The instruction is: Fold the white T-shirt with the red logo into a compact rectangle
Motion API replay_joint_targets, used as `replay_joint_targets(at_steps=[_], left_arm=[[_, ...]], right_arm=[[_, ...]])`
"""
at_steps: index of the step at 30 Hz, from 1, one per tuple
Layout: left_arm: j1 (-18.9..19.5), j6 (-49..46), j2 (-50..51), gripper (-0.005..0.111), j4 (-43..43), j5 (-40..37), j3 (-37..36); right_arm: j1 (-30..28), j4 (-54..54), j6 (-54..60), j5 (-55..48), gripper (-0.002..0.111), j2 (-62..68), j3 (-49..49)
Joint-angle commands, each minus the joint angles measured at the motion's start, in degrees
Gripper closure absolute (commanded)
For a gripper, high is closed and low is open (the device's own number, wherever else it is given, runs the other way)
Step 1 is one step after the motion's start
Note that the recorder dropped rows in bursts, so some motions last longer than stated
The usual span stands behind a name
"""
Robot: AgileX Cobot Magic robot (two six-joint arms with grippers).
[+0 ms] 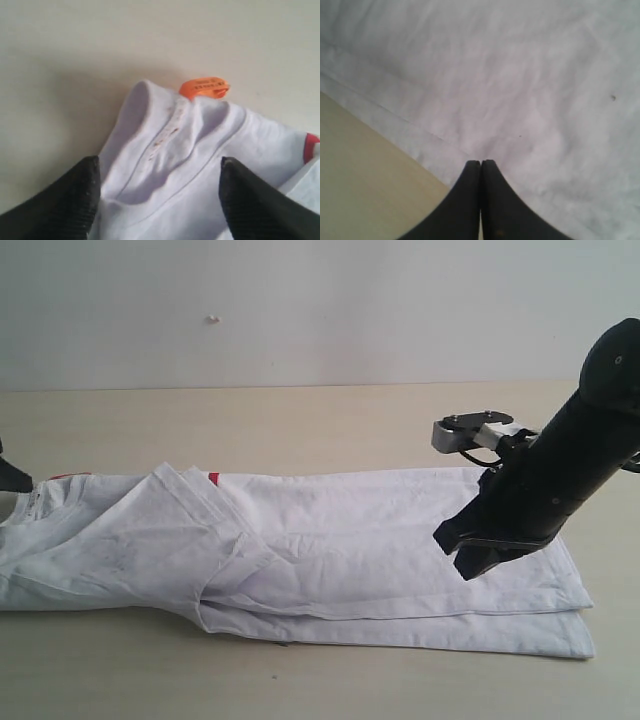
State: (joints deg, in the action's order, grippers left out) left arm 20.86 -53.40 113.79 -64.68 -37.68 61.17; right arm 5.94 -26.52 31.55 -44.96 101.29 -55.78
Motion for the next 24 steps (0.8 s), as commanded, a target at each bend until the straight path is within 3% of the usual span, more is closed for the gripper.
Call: replay_joint_targets(at_steps=[1, 6, 24], left_arm=[[2.57, 8.01, -1.53, 0.041, 7.83, -2.55, 0.32], [2.72, 10.71, -1.44, 0.041, 12.38, -2.66, 0.32], [2.72, 10.63, 2.36, 0.041, 12.54, -4.01, 0.32]], right_arm=[[0.07, -0.44, 0.31, -0.53, 0.108, -0.51, -0.06], [0.07, -0.55, 0.31, -0.75, 0.108, -0.51, -0.06], [0.07, -1.46, 0.31, -1.36, 0.108, -0.51, -0.06]])
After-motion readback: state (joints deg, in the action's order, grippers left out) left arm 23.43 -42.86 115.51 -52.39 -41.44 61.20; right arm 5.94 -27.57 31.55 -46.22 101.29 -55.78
